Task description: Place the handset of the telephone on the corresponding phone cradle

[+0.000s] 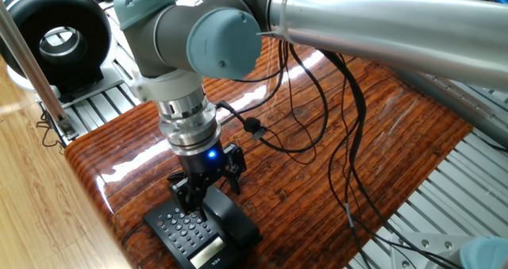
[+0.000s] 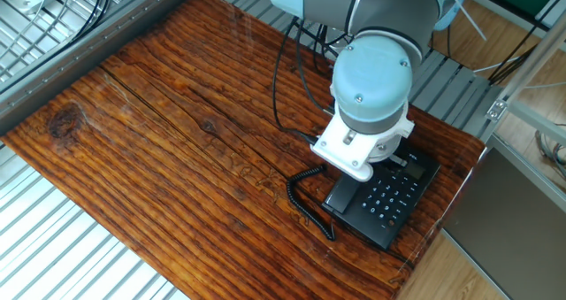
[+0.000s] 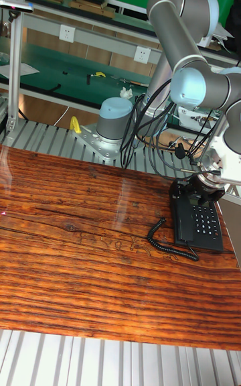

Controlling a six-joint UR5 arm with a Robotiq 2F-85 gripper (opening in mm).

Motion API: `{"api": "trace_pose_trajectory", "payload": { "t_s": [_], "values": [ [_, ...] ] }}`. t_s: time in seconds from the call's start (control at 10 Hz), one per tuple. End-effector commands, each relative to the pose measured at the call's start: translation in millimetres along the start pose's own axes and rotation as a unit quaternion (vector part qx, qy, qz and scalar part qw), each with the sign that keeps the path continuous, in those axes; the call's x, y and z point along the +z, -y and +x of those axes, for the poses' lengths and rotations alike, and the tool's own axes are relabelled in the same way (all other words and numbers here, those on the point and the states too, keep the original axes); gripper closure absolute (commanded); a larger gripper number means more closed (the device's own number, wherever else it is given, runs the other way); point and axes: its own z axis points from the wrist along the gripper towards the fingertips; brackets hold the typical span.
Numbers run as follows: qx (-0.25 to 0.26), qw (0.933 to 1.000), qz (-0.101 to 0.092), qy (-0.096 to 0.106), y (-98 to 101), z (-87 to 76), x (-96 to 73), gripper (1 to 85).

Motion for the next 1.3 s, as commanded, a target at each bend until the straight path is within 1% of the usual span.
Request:
{"api": "trace_pose_trajectory", "payload": {
  "t_s": [0.0, 0.1, 0.2, 0.3, 0.4, 0.5, 0.6, 0.7, 0.8, 0.9, 1.0, 1.2],
  "values": [
    [-0.002, 0.9999, -0.016, 0.007, 1.2, -0.4, -19.1, 13.3],
    [-0.009, 0.9996, -0.02, 0.019, 5.7, -5.9, -24.0, 13.3],
    [-0.006, 0.9993, -0.025, 0.026, 4.3, -8.3, -26.3, 13.3],
    [-0.001, 0.9993, -0.025, 0.029, 0.3, -10.1, -27.3, 14.0],
    [0.015, 0.999, -0.036, 0.024, -15.7, -7.9, -27.8, 15.7],
    [0.023, 0.9987, -0.039, 0.025, -26.8, -8.4, -27.0, 17.0],
    [0.029, 0.998, -0.052, 0.023, -38.3, -8.4, -28.0, 17.7],
    [0.038, 0.9968, -0.068, 0.017, -51.6, -3.6, -29.7, 19.0],
    [0.05, 0.9964, -0.067, 0.014, -57.6, -0.3, -26.4, 20.3],
    [0.057, 0.9957, -0.071, 0.015, -63.1, -0.6, -21.8, 22.3],
    [0.057, 0.9948, -0.082, 0.017, -68.6, -2.3, -17.6, 22.3],
    [0.049, 0.994, -0.096, 0.019, -68.2, -9.6, -9.3, 22.3]
  ]
}}
